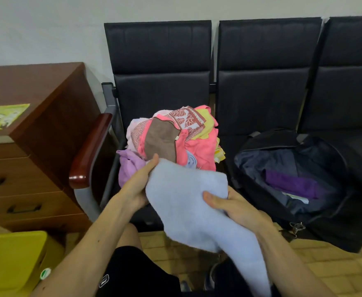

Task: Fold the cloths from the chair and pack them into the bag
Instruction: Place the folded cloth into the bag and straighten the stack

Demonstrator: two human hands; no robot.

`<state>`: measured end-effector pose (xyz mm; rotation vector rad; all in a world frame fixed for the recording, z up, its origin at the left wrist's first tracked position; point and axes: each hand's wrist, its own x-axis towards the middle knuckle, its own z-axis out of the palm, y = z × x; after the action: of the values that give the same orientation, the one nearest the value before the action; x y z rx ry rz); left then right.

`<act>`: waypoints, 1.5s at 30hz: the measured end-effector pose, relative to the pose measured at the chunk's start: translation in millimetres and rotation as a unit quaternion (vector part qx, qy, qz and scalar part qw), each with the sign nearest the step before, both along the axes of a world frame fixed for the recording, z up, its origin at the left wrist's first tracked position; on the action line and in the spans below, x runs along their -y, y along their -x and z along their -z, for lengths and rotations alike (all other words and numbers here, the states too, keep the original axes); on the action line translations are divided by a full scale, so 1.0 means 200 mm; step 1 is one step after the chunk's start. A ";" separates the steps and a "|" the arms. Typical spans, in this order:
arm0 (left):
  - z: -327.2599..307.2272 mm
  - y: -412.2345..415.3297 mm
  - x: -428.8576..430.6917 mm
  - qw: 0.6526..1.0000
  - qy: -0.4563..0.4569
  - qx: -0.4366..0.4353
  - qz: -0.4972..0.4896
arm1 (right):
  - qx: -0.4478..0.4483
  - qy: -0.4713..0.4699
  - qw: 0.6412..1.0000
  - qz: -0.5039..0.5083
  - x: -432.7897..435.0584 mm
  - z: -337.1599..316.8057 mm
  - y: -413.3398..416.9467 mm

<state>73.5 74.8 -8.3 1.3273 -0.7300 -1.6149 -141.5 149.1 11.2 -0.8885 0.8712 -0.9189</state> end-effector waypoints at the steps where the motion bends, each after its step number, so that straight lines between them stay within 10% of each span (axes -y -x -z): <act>1: 0.02 0.01 -0.02 0.994 -0.019 -0.108 -0.001 | 0.003 0.005 1.000 0.014 0.00 -0.03 -0.01; 7: 0.17 0.11 -0.20 0.948 -0.061 -0.305 0.062 | 0.040 0.000 0.994 0.099 0.03 -0.04 -0.01; 19: 0.17 0.10 -0.28 0.946 -0.068 -0.248 0.195 | 0.107 -0.049 0.992 0.045 0.03 0.04 0.11; 25: 0.16 0.07 -0.20 0.998 0.026 0.056 0.004 | -0.148 -0.081 0.975 0.147 0.06 0.17 0.17; 45: -0.20 -0.02 -0.01 0.924 0.306 0.230 -0.004 | -0.502 0.327 0.798 0.065 0.37 -0.27 0.17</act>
<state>77.7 77.2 30.7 1.2266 -1.3771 -0.9312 -175.3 74.3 65.9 -2.0431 1.5621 -0.8471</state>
